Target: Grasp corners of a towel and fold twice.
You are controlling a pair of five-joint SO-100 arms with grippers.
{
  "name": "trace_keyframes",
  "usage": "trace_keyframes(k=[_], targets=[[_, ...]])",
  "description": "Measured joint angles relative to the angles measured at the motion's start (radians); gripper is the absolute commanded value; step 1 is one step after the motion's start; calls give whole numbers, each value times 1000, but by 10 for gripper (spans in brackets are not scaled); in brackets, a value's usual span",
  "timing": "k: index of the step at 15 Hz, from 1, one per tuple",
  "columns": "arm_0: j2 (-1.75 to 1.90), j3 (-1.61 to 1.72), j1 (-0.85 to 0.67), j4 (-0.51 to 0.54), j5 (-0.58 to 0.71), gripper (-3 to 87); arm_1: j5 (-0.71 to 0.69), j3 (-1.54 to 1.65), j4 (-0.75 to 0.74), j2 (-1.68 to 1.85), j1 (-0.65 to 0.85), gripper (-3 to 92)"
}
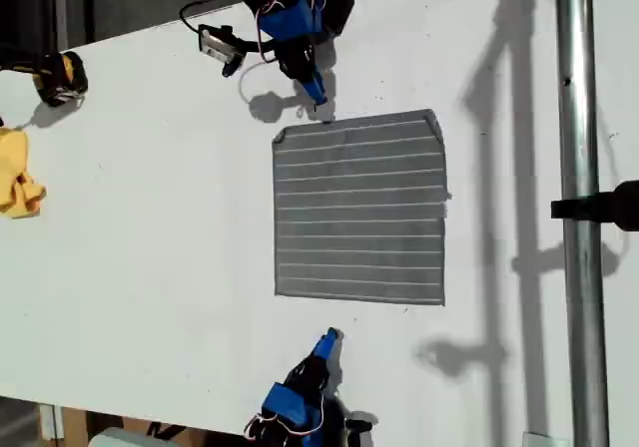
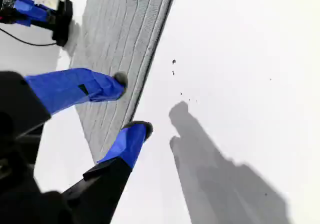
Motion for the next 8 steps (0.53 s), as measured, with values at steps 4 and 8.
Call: trace_keyframes(k=[4, 8], targets=[[0, 0, -91, 0, -276, -15, 15, -12, 9, 8, -14, -2], [0, 0, -138, 6, -357, -15, 5, -20, 9, 8, 9, -2]])
